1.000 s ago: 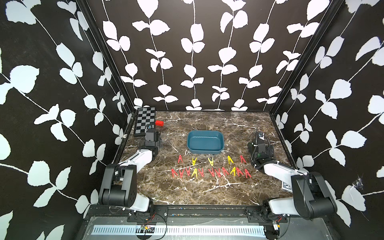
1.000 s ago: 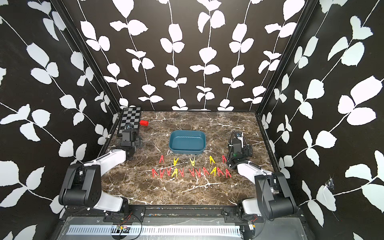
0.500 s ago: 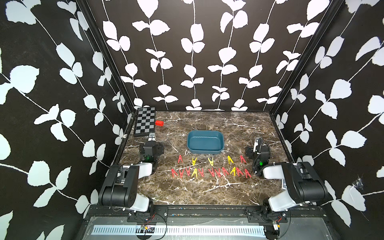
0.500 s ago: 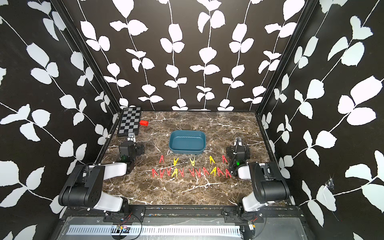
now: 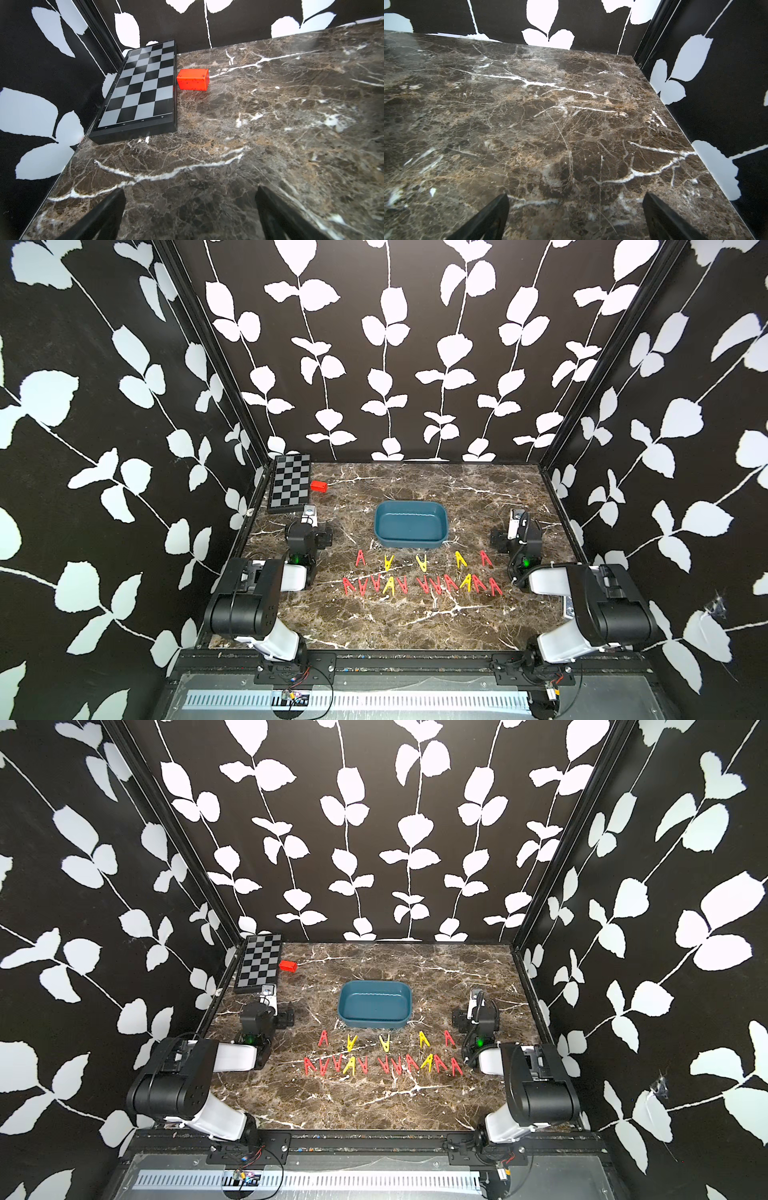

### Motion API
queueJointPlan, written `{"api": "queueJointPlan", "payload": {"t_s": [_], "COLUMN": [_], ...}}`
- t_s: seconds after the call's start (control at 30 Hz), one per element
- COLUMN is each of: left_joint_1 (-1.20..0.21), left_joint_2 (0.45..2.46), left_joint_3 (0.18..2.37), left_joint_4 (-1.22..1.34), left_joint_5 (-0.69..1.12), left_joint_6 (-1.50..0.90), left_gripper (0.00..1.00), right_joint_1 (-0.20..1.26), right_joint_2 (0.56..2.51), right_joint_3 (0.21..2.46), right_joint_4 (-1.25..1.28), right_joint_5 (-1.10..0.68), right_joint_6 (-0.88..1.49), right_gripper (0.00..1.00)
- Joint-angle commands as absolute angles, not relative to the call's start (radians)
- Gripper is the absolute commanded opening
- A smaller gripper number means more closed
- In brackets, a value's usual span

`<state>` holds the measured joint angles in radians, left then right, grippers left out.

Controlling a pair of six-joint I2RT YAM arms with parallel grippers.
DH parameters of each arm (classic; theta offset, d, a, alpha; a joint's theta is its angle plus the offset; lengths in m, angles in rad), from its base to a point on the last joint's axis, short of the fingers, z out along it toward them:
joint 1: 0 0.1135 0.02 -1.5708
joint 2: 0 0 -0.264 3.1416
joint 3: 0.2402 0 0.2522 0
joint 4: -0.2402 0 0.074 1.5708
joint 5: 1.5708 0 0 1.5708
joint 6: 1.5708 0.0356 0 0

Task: Take the clothespins out of the storage box
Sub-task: Reset both arms

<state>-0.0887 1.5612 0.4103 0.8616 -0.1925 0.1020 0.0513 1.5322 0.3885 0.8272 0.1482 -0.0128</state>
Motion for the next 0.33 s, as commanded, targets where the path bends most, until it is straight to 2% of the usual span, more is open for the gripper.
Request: {"api": "queueJointPlan", "payload": {"t_s": [0.0,0.3], "left_joint_1": [-0.083,-0.083], "left_joint_2": [1.551,1.551], "left_joint_3": [0.399,0.398], "left_joint_4": [0.894,0.893], "left_joint_5": [-0.179,-0.179], "left_joint_6": [0.111,0.112], "left_gripper": [0.99,0.99], "right_joint_1": [0.045,0.044], "right_joint_2": [1.525,1.525], "right_joint_3": [0.400,0.403], "right_joint_4": [0.849,0.843], "right_joint_5": [0.134,0.127], "right_joint_6": [-0.018,-0.018], "right_gripper": [0.99,0.99]}}
